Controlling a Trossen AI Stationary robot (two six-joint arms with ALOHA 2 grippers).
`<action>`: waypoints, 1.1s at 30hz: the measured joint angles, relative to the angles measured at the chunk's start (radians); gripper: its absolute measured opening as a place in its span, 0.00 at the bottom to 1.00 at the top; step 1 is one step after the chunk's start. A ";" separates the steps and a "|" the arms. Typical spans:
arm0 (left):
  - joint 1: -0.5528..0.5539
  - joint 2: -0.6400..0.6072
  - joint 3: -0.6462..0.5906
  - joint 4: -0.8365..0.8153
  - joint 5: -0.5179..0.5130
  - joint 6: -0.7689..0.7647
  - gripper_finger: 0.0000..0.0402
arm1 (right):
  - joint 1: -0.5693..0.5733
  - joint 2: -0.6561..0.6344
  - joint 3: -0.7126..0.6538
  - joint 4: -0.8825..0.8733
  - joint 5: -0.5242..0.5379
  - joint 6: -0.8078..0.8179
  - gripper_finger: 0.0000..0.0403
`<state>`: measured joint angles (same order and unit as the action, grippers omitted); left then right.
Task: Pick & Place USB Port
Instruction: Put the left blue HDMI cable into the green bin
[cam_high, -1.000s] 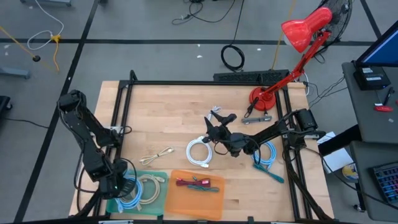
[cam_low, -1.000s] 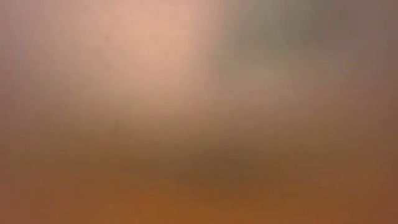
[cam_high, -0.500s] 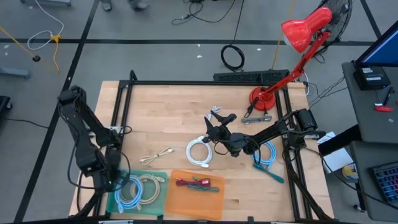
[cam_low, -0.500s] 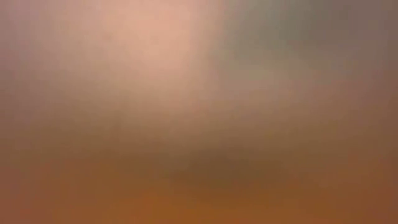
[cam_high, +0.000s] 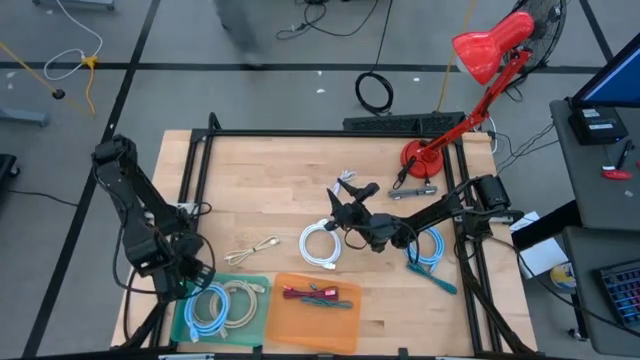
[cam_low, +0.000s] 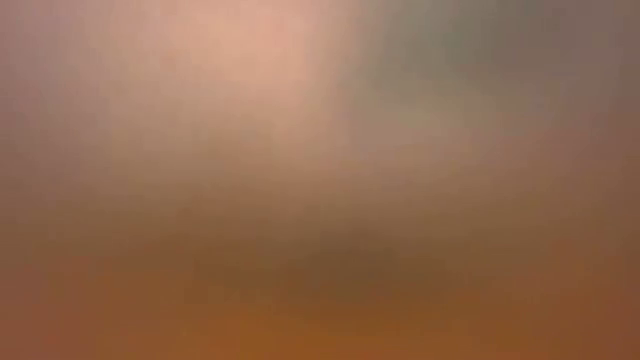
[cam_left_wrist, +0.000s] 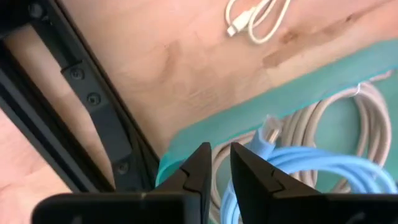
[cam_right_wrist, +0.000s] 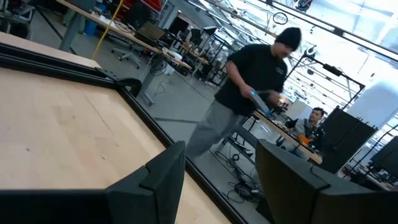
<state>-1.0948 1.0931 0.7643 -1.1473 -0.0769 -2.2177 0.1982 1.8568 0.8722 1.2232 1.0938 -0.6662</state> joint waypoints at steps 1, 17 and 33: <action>0.000 0.000 0.000 0.001 -0.001 0.005 0.13 | 0.000 0.000 0.000 0.000 0.000 0.000 0.46; 0.002 0.000 0.000 0.066 -0.088 0.043 0.01 | -0.001 0.000 0.000 -0.001 0.000 0.000 0.46; 0.002 0.033 -0.058 0.215 -0.076 0.076 0.04 | -0.001 0.000 0.000 -0.001 0.000 0.000 0.46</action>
<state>-1.0924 1.1263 0.7061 -0.9320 -0.1533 -2.1414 0.1974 1.8568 0.8722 1.2224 1.0943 -0.6666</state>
